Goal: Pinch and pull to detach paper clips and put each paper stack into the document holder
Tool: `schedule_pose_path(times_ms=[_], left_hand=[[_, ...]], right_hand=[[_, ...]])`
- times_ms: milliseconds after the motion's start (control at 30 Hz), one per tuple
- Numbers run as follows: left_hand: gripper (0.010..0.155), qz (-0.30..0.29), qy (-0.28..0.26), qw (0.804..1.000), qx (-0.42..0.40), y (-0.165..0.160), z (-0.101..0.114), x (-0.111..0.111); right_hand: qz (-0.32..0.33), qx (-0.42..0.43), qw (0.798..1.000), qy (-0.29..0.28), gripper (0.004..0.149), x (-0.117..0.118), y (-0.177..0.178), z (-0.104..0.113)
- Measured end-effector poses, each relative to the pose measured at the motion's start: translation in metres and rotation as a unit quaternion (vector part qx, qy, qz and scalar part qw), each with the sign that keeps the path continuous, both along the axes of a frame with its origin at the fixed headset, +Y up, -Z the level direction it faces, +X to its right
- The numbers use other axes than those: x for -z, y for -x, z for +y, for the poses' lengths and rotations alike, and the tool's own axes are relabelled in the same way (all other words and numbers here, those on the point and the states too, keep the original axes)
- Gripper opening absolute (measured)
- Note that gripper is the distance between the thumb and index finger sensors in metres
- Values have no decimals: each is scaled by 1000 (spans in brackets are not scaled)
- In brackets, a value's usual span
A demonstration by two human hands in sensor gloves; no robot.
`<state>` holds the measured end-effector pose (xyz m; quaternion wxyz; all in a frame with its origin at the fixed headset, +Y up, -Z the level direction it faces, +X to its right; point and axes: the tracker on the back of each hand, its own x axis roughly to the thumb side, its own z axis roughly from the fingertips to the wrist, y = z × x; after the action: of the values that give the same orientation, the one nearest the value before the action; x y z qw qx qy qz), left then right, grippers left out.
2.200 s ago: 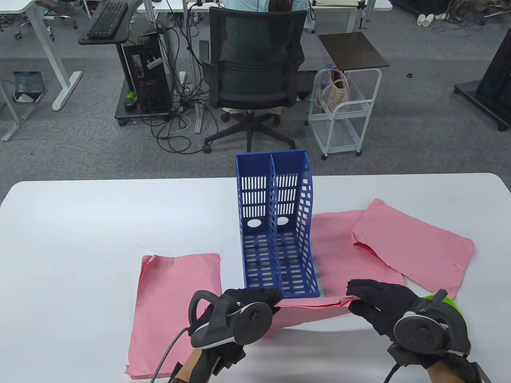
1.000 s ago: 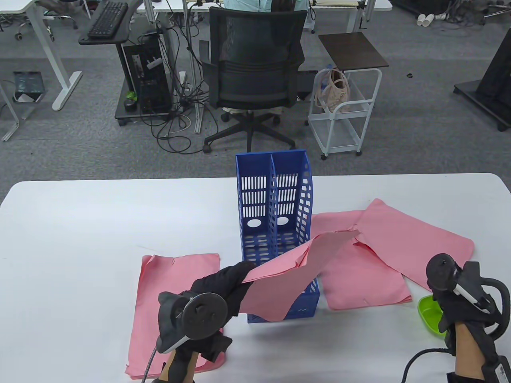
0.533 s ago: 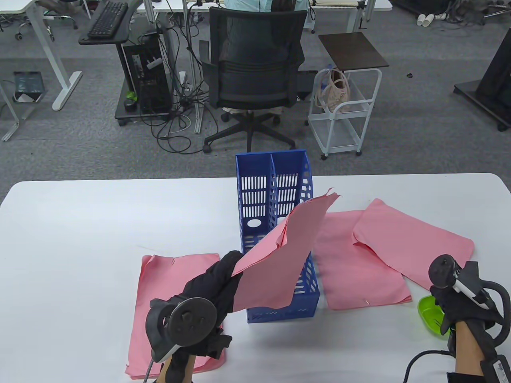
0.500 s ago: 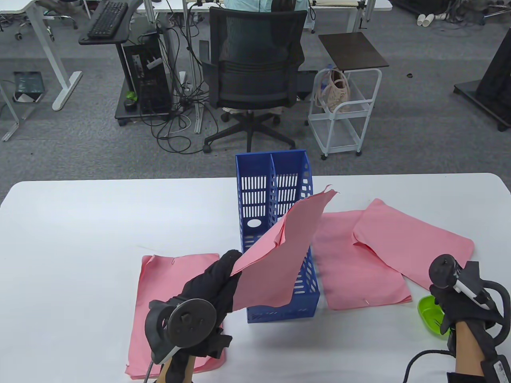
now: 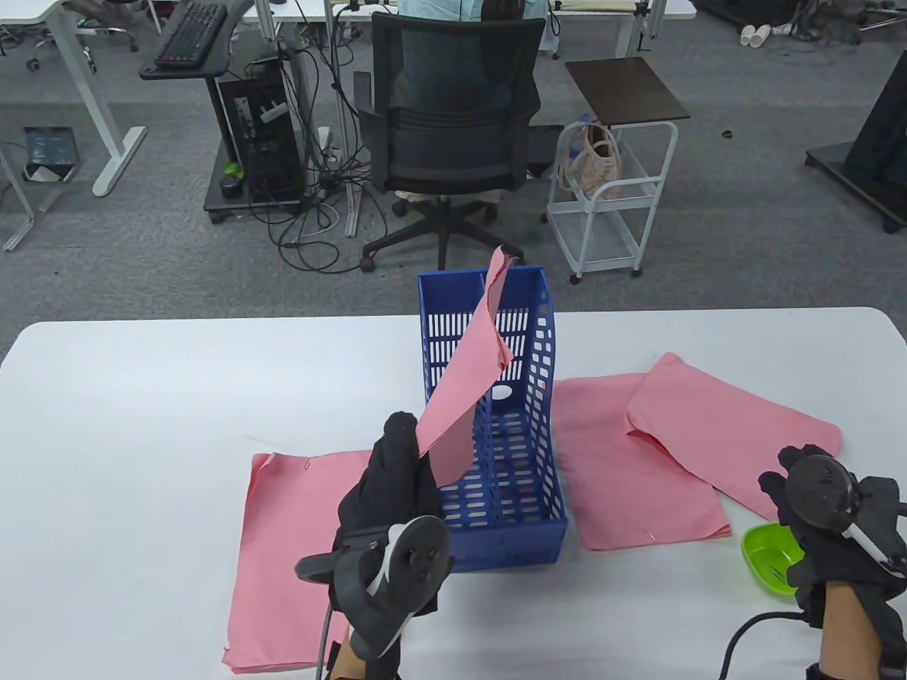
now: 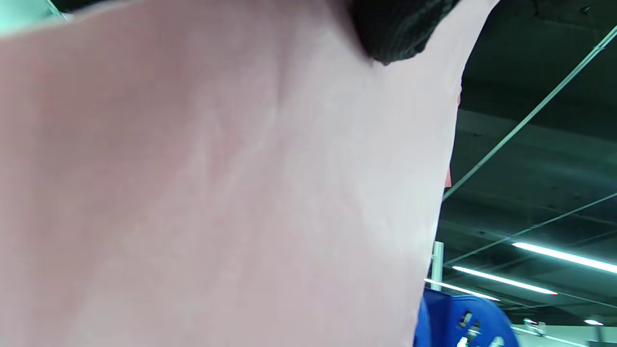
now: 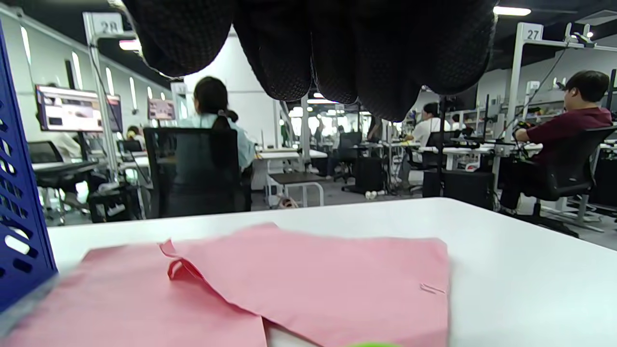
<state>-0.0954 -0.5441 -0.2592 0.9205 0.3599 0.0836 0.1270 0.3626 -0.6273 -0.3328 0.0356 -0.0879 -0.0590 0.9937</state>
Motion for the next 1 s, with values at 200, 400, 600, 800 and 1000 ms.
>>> schedule_pose_path(times_ms=[200,400,600,800,1000], left_hand=[[48,-1,-3,998,-64,-14,-19,25],[54,-112,57,978,-166,-24,-55,48],[61,-187,106,964,-157,-34,-99,74],[66,-221,174,952,-124,-39,-130,88],[71,-206,210,954,-63,-37,-140,92]], right_hand=[[19,9,999,-32,63,-5,3,7],[33,4,998,-56,64,-9,9,12],[47,0,997,-64,64,-9,15,12],[50,-4,997,-63,64,-8,17,11],[52,-12,997,-62,64,-8,19,11]])
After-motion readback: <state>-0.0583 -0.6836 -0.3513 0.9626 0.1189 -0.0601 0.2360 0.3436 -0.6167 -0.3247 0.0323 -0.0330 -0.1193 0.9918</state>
